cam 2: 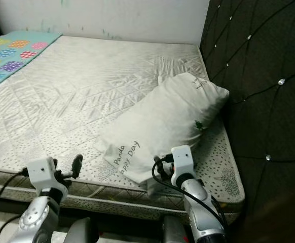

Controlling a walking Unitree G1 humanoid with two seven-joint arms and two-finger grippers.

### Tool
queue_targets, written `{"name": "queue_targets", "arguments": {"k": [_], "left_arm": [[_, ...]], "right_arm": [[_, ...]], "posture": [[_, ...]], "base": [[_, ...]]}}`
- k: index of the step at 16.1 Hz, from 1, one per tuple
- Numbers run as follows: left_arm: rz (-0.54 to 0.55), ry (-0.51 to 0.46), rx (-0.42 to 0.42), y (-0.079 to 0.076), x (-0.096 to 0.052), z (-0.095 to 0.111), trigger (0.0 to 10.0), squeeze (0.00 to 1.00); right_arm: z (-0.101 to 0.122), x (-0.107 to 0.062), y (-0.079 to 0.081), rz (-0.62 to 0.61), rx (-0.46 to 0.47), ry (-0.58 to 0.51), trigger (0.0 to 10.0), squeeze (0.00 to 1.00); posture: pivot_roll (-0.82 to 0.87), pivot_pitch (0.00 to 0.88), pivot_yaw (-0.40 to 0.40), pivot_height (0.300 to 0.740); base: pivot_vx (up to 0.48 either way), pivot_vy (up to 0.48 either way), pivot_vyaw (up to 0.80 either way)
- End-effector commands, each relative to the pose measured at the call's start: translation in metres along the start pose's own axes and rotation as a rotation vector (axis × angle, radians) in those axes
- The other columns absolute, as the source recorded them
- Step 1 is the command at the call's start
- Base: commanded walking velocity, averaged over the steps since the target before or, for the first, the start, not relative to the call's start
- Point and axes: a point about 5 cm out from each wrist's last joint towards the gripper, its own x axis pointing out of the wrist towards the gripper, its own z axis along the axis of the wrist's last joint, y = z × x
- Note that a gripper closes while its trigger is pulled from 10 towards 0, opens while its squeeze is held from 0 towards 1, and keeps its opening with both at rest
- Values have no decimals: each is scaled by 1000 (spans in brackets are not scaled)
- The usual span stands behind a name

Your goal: Clean up the room

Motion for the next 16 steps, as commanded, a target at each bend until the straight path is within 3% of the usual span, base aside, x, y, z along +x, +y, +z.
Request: {"name": "queue_targets", "arguments": {"k": [1,4,7,10,14,16], "left_arm": [[6,1,9,1,-2,3,10000,0],[-16,57,-8,0,-7,-3,10000,0],[-115,117,-52,-12,-7,-7,10000,0],[-176,145,-7,-19,-8,-7,10000,0],[-176,156,-11,-17,-8,-7,10000,0],[-175,165,-4,-15,-9,-6,10000,0]], "right_arm": [[2,5,-3,-18,-4,46,10000,0],[0,11,2,4,30,124,10000,0],[-1,14,11,-11,101,176,10000,0],[-9,12,20,-27,168,246,10000,0],[-9,15,24,-127,206,266,10000,0],[4,18,16,-249,192,213,10000,0]], "posture": [[-36,0,-21,607],[-38,0,-13,607],[-41,0,-6,607],[-41,0,1,607],[-27,0,3,607],[-19,0,2,607]], "base": [[0,0,0],[0,0,0],[0,0,0],[0,0,0],[0,0,0],[0,0,0]]}}
